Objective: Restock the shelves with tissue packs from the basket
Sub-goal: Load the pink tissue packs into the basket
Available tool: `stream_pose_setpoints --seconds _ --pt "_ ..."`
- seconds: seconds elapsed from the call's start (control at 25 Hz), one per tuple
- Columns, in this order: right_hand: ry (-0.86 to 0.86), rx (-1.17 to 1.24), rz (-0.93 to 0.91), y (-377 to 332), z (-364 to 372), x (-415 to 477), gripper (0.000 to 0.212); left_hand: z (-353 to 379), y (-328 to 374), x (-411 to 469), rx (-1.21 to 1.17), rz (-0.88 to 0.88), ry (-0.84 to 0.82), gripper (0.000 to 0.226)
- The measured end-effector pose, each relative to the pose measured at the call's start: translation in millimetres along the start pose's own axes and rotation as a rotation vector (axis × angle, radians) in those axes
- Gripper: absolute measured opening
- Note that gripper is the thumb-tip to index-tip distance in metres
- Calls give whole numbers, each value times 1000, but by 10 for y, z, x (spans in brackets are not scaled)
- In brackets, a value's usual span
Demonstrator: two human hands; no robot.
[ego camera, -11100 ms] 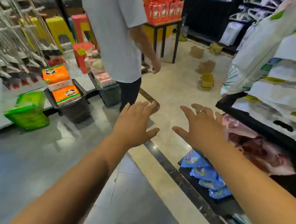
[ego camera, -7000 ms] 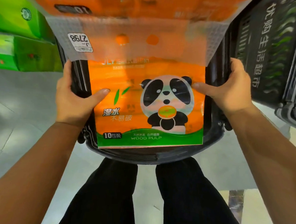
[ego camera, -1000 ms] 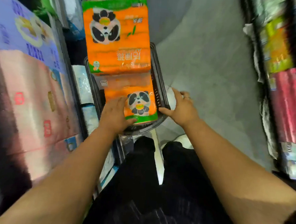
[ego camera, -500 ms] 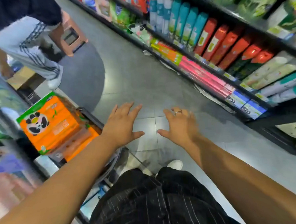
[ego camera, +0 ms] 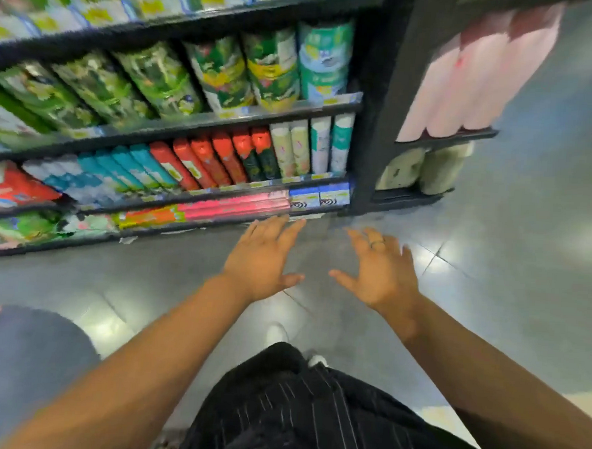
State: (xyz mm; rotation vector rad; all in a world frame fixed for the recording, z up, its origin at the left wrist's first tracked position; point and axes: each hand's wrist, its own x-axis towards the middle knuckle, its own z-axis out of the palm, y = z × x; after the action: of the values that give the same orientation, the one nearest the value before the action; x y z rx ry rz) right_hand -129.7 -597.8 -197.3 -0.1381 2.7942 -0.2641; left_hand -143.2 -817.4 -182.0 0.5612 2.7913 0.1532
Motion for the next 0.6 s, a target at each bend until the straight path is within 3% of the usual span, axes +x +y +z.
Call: stream_pose_setpoints --seconds 0.36,0.6 --pt "99 138 644 1944 -389 -95 83 -210 1794 2292 184 550 -103 91" --pt "164 221 1052 3127 -491 -467 80 -326 3376 3242 254 920 -196 87"
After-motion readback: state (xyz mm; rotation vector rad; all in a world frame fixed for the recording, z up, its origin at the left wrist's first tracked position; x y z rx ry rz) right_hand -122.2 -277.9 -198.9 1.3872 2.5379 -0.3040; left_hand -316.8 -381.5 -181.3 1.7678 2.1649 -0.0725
